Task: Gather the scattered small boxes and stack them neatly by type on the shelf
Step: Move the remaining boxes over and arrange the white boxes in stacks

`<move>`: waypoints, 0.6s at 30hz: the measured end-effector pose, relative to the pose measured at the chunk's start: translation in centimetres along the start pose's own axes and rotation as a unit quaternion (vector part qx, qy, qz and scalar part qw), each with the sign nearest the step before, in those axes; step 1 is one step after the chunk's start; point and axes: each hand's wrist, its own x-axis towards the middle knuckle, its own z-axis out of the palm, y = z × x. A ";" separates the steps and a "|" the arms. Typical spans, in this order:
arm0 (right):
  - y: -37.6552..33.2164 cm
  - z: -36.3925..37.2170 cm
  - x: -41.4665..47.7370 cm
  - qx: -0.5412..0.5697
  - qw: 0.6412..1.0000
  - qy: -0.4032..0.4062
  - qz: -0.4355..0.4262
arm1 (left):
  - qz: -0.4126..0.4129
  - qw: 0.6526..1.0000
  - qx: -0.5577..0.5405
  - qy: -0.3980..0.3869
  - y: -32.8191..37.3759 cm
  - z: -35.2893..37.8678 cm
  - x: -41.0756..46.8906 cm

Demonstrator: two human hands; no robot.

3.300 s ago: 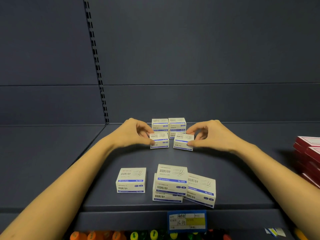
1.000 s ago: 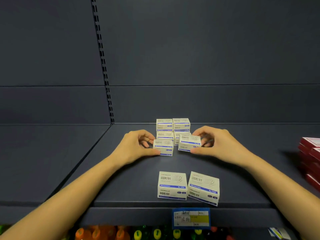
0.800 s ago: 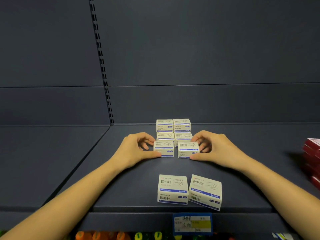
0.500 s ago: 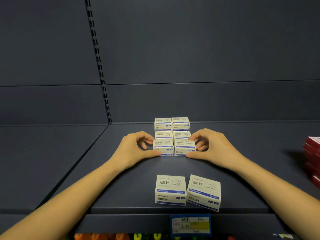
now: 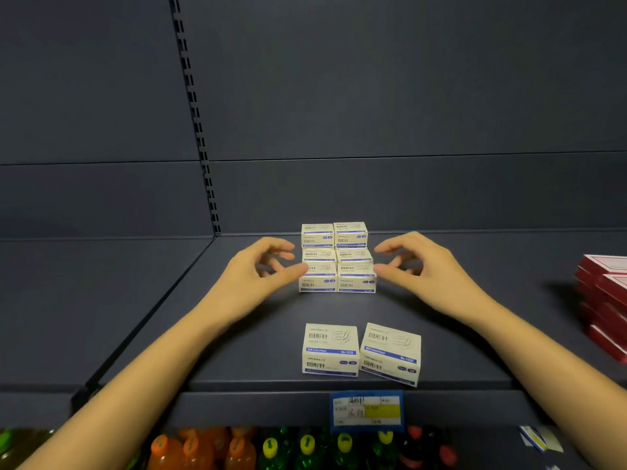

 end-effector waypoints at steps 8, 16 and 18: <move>-3.6 -3.4 -5.2 0.014 0.993 -0.115 -0.016 | 0.047 0.973 0.054 -0.221 2.0 -1.4 -5.4; -4.2 -3.1 -7.0 -0.153 0.970 -0.181 -0.049 | 0.060 0.980 0.058 -0.179 1.3 -0.5 -6.0; -3.9 -2.8 -7.1 -0.158 0.969 -0.182 -0.052 | 0.064 0.980 0.057 -0.177 1.2 -0.5 -6.1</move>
